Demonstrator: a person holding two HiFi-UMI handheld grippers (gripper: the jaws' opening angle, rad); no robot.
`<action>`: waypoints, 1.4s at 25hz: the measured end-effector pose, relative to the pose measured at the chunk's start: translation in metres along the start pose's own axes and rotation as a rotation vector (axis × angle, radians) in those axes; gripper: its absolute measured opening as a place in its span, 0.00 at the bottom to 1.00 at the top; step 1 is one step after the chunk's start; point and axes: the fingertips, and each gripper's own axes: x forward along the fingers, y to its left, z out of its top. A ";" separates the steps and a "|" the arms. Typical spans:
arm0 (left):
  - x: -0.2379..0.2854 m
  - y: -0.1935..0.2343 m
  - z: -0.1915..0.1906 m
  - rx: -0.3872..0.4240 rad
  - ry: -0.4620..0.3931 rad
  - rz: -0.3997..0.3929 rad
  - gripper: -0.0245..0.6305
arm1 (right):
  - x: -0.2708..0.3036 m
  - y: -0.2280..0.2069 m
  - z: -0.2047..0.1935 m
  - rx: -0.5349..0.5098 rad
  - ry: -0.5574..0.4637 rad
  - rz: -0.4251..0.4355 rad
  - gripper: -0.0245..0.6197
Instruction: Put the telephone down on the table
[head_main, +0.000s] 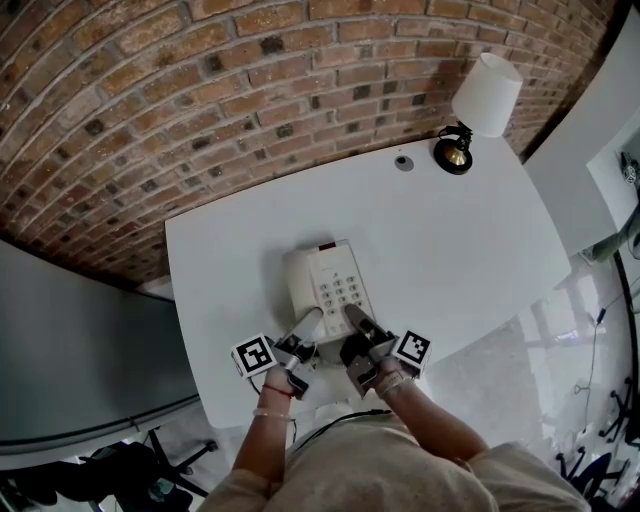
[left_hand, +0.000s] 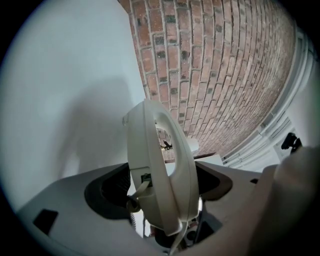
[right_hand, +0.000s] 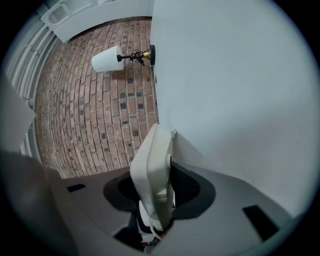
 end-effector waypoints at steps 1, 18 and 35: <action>-0.001 0.000 -0.002 0.006 0.012 0.001 0.60 | 0.001 0.000 0.001 0.002 -0.002 -0.001 0.27; -0.039 0.017 -0.014 0.514 0.185 0.261 0.60 | 0.019 0.002 0.015 -0.050 -0.012 -0.021 0.26; -0.028 0.042 -0.032 1.029 0.349 0.661 0.30 | 0.031 -0.003 0.026 -0.083 -0.005 -0.068 0.27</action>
